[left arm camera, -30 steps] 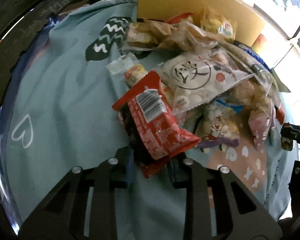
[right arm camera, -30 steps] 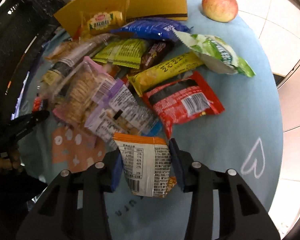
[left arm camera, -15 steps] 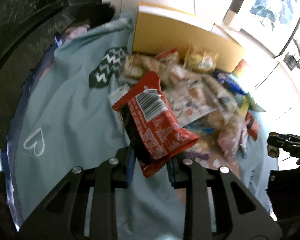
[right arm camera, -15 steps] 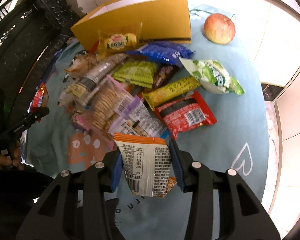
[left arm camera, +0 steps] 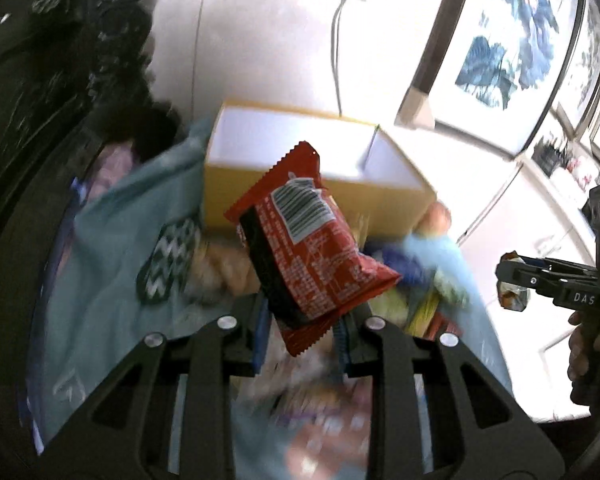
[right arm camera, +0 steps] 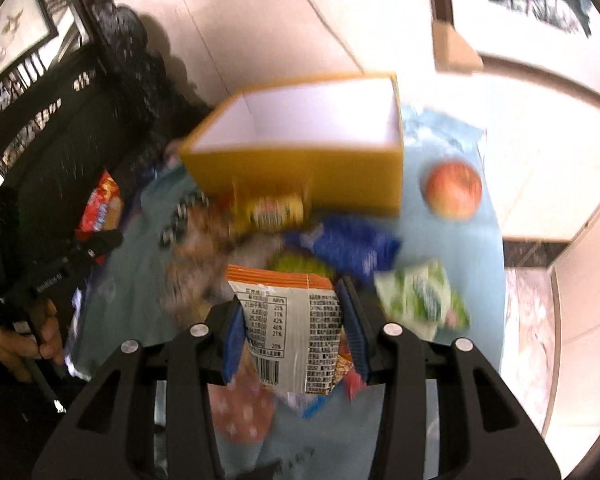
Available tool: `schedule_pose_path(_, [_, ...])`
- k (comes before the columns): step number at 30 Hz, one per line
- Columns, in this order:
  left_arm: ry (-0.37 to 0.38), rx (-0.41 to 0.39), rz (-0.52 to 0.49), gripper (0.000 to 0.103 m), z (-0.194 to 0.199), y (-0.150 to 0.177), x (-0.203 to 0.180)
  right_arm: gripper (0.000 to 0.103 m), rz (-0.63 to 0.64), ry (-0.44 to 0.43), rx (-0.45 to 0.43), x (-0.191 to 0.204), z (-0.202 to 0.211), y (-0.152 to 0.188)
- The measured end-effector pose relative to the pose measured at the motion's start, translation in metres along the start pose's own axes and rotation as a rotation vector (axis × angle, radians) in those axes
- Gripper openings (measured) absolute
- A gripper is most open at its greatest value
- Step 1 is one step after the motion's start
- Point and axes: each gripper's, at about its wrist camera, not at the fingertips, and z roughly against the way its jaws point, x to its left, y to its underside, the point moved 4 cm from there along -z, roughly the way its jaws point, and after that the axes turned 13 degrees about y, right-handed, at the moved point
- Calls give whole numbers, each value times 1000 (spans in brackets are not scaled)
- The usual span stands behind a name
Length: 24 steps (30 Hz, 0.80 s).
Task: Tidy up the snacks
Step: 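Carry both packets over the yellow box and open both tools to drop them, then move both tools back to the snack pile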
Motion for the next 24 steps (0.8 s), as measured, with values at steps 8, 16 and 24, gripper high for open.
schedule_pose_path(8, [-10,-72,-46,27,-66,-119,-13,44,11,40,-110,2,-29,-139])
schedule_pose_path(16, [-166,22,23,76,-116,-150,30,68,-17,110,-82,-12,-74,-176])
schedule_pose_path(24, [-170,-24,93,85,-60,-77,37,68,-30,107,7,-26,-65,-81])
